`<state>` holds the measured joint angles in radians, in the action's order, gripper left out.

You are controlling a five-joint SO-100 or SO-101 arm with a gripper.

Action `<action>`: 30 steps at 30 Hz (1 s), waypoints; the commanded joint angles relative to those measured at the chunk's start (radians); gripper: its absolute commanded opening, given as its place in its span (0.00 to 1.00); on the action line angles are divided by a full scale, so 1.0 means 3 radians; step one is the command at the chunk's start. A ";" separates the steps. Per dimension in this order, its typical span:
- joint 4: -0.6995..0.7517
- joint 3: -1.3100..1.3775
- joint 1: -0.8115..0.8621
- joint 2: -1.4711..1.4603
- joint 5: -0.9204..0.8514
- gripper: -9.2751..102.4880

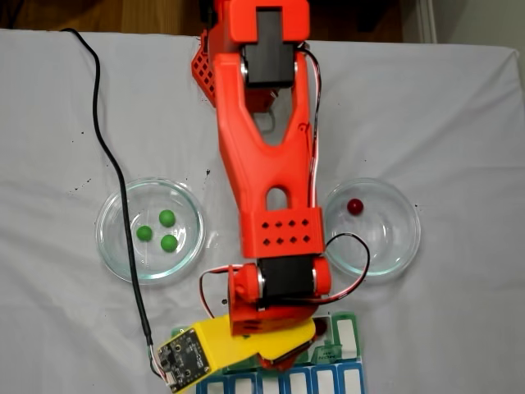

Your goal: Sort medicines into box.

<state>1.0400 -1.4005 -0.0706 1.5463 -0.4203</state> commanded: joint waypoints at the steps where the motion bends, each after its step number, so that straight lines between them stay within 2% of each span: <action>1: 0.0169 0.0235 -0.0015 0.0399 0.0107 0.37; 4: 0.0353 -0.0005 -0.0133 0.0828 0.0143 0.35; 7: 0.0527 -0.0322 -0.0368 0.1411 0.0102 0.17; 8: 0.0614 -0.0409 -0.0491 0.1616 0.0020 0.08; 13: 0.0961 -0.0644 -0.1064 0.1979 -0.0389 0.08; 21: 0.0859 -0.1156 -0.1478 0.1687 -0.0552 0.08; 26: 0.0695 -0.1197 -0.1519 0.1462 -0.0107 0.08; 30: 0.0854 -0.1294 -0.1687 0.1375 0.0527 0.08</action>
<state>1.2809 -1.7902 -0.5400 1.9436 -0.3758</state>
